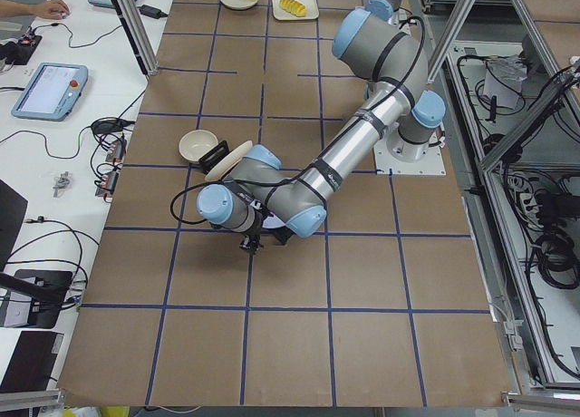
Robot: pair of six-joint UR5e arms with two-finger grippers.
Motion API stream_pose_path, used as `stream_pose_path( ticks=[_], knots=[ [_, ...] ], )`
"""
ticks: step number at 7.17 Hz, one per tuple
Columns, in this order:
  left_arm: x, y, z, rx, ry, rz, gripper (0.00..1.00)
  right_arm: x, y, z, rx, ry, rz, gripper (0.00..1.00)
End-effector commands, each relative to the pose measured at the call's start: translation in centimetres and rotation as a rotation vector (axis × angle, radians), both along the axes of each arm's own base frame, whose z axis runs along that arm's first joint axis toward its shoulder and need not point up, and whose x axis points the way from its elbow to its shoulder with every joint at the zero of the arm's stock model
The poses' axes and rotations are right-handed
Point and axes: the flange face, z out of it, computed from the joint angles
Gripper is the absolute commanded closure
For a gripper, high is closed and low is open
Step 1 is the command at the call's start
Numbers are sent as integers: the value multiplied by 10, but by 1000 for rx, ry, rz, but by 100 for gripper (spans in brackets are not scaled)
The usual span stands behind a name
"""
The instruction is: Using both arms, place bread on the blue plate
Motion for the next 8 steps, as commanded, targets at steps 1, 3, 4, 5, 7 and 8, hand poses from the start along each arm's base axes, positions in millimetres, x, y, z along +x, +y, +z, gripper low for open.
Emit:
stream_pose_path(
  ticks=[1, 3, 4, 5, 7, 8],
  knots=[
    [-26, -24, -15, 5, 16, -27, 0, -1, 1, -16, -43, 38, -94, 6],
    [-28, -23, -31, 27, 35, -28, 0, 1, 3, -60, -121, 62, -132, 6],
    [-27, -23, -40, 37, 42, -27, 0, 5, 6, -76, -125, 43, -133, 6],
    [-28, -22, -44, 44, 49, -27, 0, 10, 6, -81, -132, -1, -133, 6],
    [-29, -19, -50, 56, 61, -25, 29, 10, -4, -105, -143, -19, -114, 8],
    [-33, -15, -56, 67, 69, -21, 70, 8, -9, -113, -164, -11, -110, 8]
  ],
)
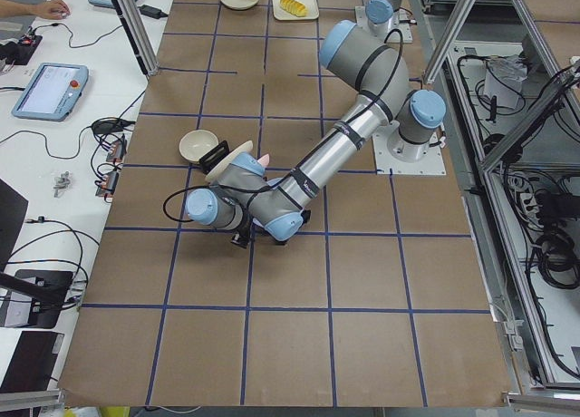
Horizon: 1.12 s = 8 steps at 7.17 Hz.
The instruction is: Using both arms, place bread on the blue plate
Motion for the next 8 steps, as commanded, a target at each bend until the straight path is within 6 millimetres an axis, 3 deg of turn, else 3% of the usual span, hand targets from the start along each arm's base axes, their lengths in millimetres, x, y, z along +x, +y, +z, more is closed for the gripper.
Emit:
stream_pose_path(
  ticks=[1, 3, 4, 5, 8],
  knots=[
    [-4, 4, -5, 21, -4, 32, 100, -4, -11, -27, -25, 7, 6, 8],
    [-2, 0, 18, -3, -38, 26, 100, -4, -19, -54, -66, 7, 5, 8],
    [-6, 3, 41, -20, -50, 15, 100, -1, -24, -83, -102, -25, 12, 7],
    [-14, 11, 75, -16, -49, 15, 100, 3, -17, -98, -94, -31, 10, 7],
    [-35, 52, 163, 34, -46, 13, 100, 13, -1, -118, -97, -32, 15, 6]
  ],
)
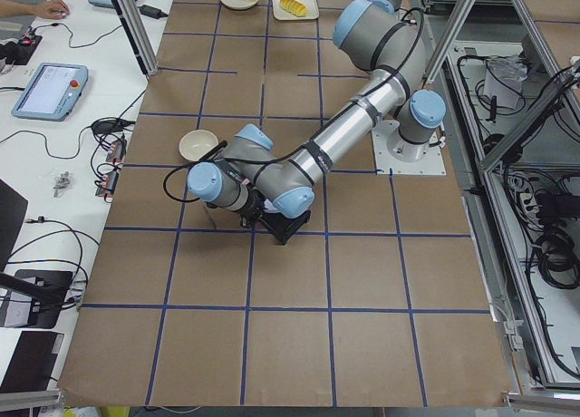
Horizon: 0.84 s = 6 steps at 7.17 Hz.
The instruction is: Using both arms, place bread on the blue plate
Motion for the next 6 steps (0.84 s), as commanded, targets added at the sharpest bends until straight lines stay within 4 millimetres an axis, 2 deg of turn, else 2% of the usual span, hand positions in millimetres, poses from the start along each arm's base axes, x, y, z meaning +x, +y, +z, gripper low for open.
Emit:
stream_pose_path(
  ticks=[1, 3, 4, 5, 6],
  knots=[
    [-22, 38, 73, 30, -9, 4, 100, 6, 12, -13, 14, -7, 3, 6],
    [-66, 67, 135, 36, -20, 41, 99, 9, 21, -24, 39, -19, 2, 6],
    [-100, 55, 142, 26, -4, 59, 99, 10, 23, -26, 46, -20, 5, 6],
    [-166, 28, 129, 33, 19, 46, 99, 9, 23, -27, 49, -20, 23, 6],
    [-234, 8, 116, 43, -43, 56, 99, 9, 24, -28, 53, -18, 27, 6]
  ],
)
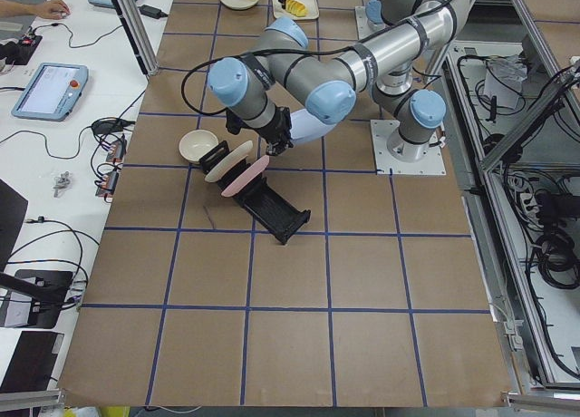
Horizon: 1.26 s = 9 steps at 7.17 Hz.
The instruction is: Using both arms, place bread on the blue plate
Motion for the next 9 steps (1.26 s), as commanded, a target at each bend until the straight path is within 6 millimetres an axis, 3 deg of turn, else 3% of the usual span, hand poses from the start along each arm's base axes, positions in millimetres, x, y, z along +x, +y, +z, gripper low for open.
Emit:
stream_pose_path(
  ticks=[1, 2, 3, 4, 5, 7, 8, 9],
  knots=[
    [-149, -42, -25, -34, -121, 8, 99, -1, 1, -1, 6, 5, 8, 15],
    [-224, -50, -37, -81, -163, 2, 99, -1, 0, 0, -4, 0, -2, 54],
    [-284, -49, -55, -75, -136, 96, 99, 0, -1, 0, -11, -16, -3, 75],
    [-332, -53, -68, -125, -124, 241, 99, 1, 0, -1, -14, -26, -3, 90],
    [-380, -51, -88, -126, -124, 375, 99, 1, 0, -1, -13, -28, -1, 93],
    [-462, -40, -122, -141, -108, 443, 99, 1, 0, -1, -11, -27, 5, 93],
    [-478, -43, -134, -172, -101, 475, 99, 1, 1, 6, -23, -21, 8, 93],
    [-480, -42, -142, -168, -102, 474, 99, 7, 5, 37, -78, 4, 18, 93]
  ],
)
